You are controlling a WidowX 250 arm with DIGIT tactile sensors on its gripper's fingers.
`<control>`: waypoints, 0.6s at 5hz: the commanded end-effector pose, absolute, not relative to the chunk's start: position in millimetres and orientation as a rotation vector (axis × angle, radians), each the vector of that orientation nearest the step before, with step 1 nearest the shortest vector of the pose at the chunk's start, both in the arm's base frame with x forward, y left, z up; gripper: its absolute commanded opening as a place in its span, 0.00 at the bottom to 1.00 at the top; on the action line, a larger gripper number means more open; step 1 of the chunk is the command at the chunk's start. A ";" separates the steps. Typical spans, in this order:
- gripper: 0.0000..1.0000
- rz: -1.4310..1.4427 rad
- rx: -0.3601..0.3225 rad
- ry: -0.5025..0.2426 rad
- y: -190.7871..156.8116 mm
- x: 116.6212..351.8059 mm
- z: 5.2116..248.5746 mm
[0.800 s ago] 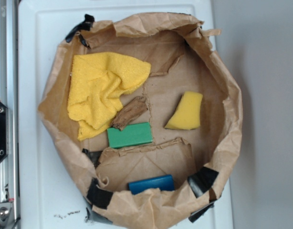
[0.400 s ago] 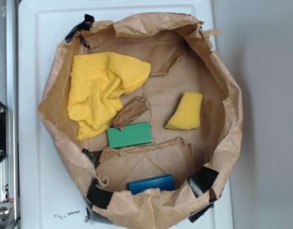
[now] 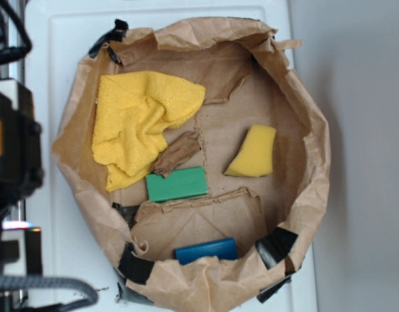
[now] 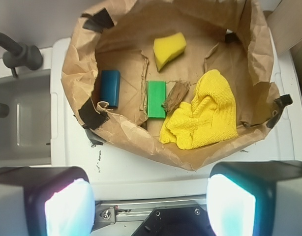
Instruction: Grab the green sponge.
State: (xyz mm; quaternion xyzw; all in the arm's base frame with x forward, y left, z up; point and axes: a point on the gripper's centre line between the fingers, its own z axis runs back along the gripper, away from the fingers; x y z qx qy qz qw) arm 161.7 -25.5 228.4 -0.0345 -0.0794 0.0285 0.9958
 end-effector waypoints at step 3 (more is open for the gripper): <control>1.00 0.302 -0.085 -0.262 -27.7 199.2 207.7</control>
